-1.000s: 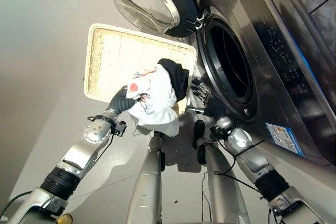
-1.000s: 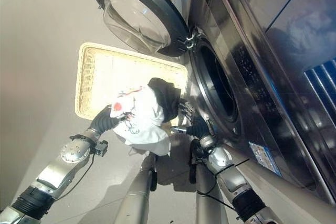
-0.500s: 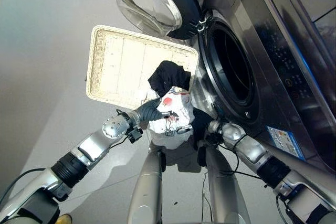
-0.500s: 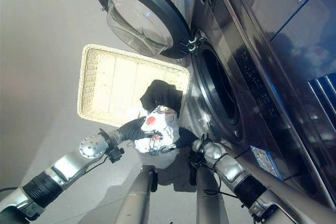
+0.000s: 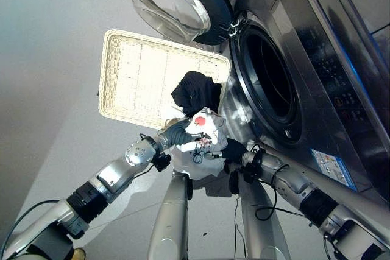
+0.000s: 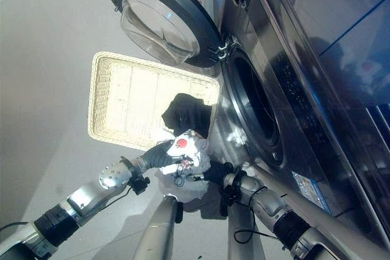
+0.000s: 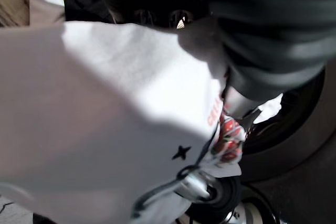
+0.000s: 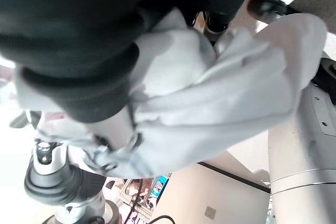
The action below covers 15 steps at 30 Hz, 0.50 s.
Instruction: Put the clothes into the washing machine.
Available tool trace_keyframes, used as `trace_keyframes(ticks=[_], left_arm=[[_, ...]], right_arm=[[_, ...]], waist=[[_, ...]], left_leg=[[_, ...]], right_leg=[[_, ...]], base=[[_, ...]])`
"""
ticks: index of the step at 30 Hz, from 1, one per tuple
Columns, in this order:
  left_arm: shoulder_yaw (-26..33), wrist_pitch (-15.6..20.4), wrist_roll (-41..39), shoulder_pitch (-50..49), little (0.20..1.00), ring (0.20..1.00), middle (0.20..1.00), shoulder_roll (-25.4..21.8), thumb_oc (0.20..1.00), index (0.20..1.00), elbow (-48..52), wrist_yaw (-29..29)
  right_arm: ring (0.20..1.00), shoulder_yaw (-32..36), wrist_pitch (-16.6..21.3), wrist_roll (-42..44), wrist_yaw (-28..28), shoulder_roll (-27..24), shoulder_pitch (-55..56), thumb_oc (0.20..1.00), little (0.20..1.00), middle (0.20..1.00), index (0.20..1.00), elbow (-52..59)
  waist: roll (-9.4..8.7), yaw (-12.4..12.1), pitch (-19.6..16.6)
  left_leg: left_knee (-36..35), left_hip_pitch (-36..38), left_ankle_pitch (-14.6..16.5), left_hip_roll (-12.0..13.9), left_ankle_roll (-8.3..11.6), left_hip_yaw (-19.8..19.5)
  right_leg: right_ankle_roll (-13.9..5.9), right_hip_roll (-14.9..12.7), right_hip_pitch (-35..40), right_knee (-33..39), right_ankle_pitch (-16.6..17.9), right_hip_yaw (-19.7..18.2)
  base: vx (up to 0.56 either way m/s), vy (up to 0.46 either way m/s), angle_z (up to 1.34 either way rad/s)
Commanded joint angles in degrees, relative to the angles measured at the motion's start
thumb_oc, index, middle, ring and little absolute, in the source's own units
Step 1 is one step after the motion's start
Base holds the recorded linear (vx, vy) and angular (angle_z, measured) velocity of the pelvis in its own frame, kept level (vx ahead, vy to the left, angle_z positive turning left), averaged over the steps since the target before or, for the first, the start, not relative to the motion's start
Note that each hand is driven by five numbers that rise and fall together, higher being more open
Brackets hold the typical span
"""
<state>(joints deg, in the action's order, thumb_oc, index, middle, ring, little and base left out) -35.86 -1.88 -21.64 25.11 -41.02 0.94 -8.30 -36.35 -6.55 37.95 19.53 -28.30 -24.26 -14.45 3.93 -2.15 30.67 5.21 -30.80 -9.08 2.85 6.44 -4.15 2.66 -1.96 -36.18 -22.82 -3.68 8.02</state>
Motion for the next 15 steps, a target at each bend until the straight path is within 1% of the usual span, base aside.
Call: trace_keyframes(ticks=[1, 2, 3, 4, 5, 6, 7, 8, 9, 10, 11, 12, 13, 15], left_arm=[[4.34, 9.75, -6.63, -0.31, 1.0, 1.0, 1.0, 4.74, 1.0, 1.0, 3.05, 8.1], [7.04, 16.23, -5.61, -3.51, 1.0, 1.0, 1.0, 8.1, 1.0, 1.0, 1.07, 16.37], [10.02, 21.05, -0.48, -5.23, 1.0, 1.0, 1.0, 11.54, 1.0, 1.0, -0.53, 26.74], [10.65, 21.28, 0.36, -5.36, 1.0, 1.0, 1.0, 12.38, 1.0, 1.0, -1.1, 28.63], [11.38, 21.17, 3.63, -5.31, 1.0, 1.0, 1.0, 13.24, 1.0, 1.0, -2.06, 33.44], [11.85, 20.9, 4.5, -4.92, 1.0, 1.0, 1.0, 13.47, 1.0, 1.0, -2.94, 35.15], [12.61, 19.98, 7.5, -4.62, 1.0, 1.0, 1.0, 13.96, 1.0, 1.0, -3.87, 39.37], [12.99, 19.6, 8.23, -3.87, 1.0, 1.0, 1.0, 13.77, 1.0, 1.0, -4.41, 41.0], [14.17, 18.1, 8.29, -3.13, 1.0, 1.0, 1.0, 13.93, 1.0, 1.0, -5.73, 43.48], [14.43, 17.74, 8.82, -2.77, 1.0, 1.0, 1.0, 13.95, 1.0, 1.0, -6.01, 44.41], [15.12, 16.66, 9.77, -1.99, 1.0, 1.0, 1.0, 13.68, 1.0, 1.0, -7.51, 46.69], [15.57, 15.35, 10.62, -1.36, 1.0, 1.0, 1.0, 13.59, 1.0, 1.0, -8.5, 48.16], [15.63, 15.0, 10.96, -1.07, 1.0, 1.0, 1.0, 13.58, 1.0, 1.0, -8.8, 48.59], [16.53, 11.45, 11.36, 0.61, 1.0, 1.0, 1.0, 13.21, 1.0, 1.0, -10.99, 52.05]], right_arm=[[0.2, -1.81, 0.07, 4.46, -0.44, 5.94, 2.06, 0.2, 0.2, 0.2, 0.2, 3.71], [0.2, 0.28, -1.22, 7.51, -4.21, 8.76, 4.14, 0.2, 0.2, 0.2, 0.2, 0.38], [0.2, 3.26, -0.28, 12.81, -8.05, 11.95, 4.88, 0.2, 0.2, 0.2, 0.2, -3.69], [0.2, 3.95, 0.23, 14.48, -8.83, 12.58, 4.62, 0.2, 0.2, 0.2, 0.2, -4.95], [0.2, 5.05, 1.28, 17.1, -9.91, 13.18, 4.13, 0.2, 0.2, 0.2, 0.2, -6.92], [0.2, 5.92, 1.86, 17.91, -10.38, 13.67, 3.48, 0.2, 0.2, 0.2, 0.2, -8.21], [0.2, 6.86, 3.09, 19.56, -11.81, 14.3, 2.86, 0.2, 0.2, 0.2, 0.2, -9.39], [0.2, 7.58, 3.49, 20.81, -12.24, 14.24, 2.04, 0.2, 0.2, 0.2, 0.2, -10.17], [0.2, 9.61, 3.97, 23.14, -12.86, 14.12, 0.66, 0.2, 0.2, 0.2, 0.2, -12.33], [0.2, 9.98, 4.26, 23.59, -13.07, 14.06, 0.2, 0.2, 0.2, 0.2, 0.2, -12.68], [0.2, 11.49, 4.62, 25.29, -13.24, 13.72, -1.14, 0.2, 0.2, 0.2, 0.2, -14.53], [0.2, 12.77, 4.82, 26.57, -13.82, 13.54, -2.32, 0.2, 0.2, 0.2, 0.2, -15.57], [0.2, 13.1, 4.84, 26.89, -14.02, 13.54, -2.73, 0.2, 0.2, 0.2, 0.2, -15.84], [0.2, 15.75, 5.44, 28.89, -14.87, 12.69, -5.46, 0.2, 0.2, 0.2, 0.2, -17.88]], waist=[[-1.37, 2.14, -0.87], [-1.44, 1.96, -0.87], [-1.35, 1.51, -0.87], [-1.32, 1.39, -0.87], [-1.26, 1.24, -0.87], [-1.19, 1.15, -0.87], [-1.15, 1.04, -0.87], [-1.11, 0.98, -0.87], [-1.01, 0.83, -0.87], [-0.97, 0.79, -0.87], [-0.83, 0.69, -0.87], [-0.75, 0.66, -0.87], [-0.72, 0.64, -0.87], [-0.64, 0.46, -0.87]], left_leg=[[2.06, -0.88, 1.57, -4.4, -3.22, 4.53], [1.94, -0.79, 1.93, -4.79, -3.43, 4.11], [1.72, -1.23, 1.8, -5.27, -3.68, 3.66], [1.8, -1.24, 1.88, -5.37, -3.7, 3.62], [1.82, -1.15, 2.03, -5.56, -3.68, 3.45], [1.86, -1.19, 2.06, -5.64, -3.68, 3.4], [2.14, -1.07, 2.49, -5.83, -3.71, 3.36], [2.24, -1.51, 2.19, -5.88, -3.68, 3.29], [2.6, -1.09, 2.76, -6.07, -3.64, 3.29], [2.58, -1.48, 2.41, -6.09, -3.63, 3.29], [2.92, -1.5, 2.51, -6.24, -3.6, 3.17], [3.26, -1.58, 2.66, -6.3, -3.55, 3.15], [3.35, -1.65, 2.69, -6.3, -3.53, 3.16], [3.83, -1.87, 2.87, -6.31, -3.49, 3.25]], right_leg=[[-4.92, 2.0, 2.73, 9.98, 6.22, -1.25], [-4.79, 1.99, 2.73, 10.13, 5.93, -1.45], [-4.63, 1.97, 2.25, 10.49, 6.35, -1.32], [-4.54, 1.89, 2.2, 10.48, 6.38, -1.21], [-4.51, 1.78, 2.29, 10.49, 6.31, -1.14], [-4.47, 1.72, 2.27, 10.53, 6.39, -1.06], [-4.42, 1.56, 2.3, 10.2, 6.04, -0.97], [-4.42, 1.47, 1.89, 10.35, 6.54, -0.91], [-4.37, 1.24, 2.2, 9.92, 6.02, -0.82], [-4.34, 1.22, 1.86, 10.09, 6.47, -0.8], [-4.34, 1.1, 1.76, 9.84, 6.57, -0.77], [-4.35, 1.01, 1.55, 9.51, 6.61, -0.76], [-4.37, 0.99, 1.43, 9.4, 6.61, -0.76], [-4.37, 0.9, 1.06, 8.87, 6.64, -0.69]], base=[[0.03, -0.013, -0.09], [0.05, -0.051, -0.1], [0.06, -0.058, -0.09], [0.05, -0.057, 0.0], [0.05, -0.027, -0.01], [0.07, -0.036, 0.0], [0.04, -0.031, 0.01], [0.08, -0.039, 0.04], [0.04, -0.024, 0.03], [0.08, -0.027, 0.04], [0.05, -0.021, 0.01], [0.07, -0.023, -0.01], [0.06, -0.029, -0.03], [0.06, -0.035, -0.01]])
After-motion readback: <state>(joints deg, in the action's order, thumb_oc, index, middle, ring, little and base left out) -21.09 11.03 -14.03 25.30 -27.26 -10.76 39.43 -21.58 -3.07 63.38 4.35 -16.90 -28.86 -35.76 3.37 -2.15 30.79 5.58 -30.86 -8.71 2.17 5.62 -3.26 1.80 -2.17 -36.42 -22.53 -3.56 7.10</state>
